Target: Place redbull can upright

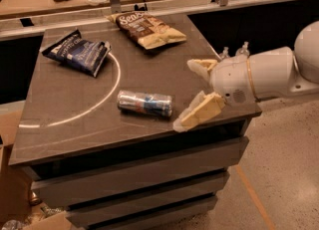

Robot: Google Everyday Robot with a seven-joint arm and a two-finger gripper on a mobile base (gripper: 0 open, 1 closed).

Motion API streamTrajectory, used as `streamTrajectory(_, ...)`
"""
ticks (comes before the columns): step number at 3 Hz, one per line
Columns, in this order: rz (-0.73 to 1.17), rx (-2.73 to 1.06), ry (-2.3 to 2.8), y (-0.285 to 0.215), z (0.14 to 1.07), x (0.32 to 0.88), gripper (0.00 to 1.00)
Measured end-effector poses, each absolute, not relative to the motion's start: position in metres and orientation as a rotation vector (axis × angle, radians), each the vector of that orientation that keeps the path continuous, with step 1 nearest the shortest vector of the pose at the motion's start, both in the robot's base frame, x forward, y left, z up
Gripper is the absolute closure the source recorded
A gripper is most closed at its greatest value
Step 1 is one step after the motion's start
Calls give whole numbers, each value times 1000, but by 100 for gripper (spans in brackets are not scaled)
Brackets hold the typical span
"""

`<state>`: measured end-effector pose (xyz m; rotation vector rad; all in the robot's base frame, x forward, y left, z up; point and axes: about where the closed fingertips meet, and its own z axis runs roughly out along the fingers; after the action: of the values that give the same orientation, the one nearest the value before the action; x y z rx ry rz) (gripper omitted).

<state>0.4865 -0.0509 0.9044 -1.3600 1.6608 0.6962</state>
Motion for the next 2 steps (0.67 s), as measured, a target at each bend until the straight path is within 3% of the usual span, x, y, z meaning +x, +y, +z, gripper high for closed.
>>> streamTrajectory(2,597,-1532,1846,-17,908,519,0)
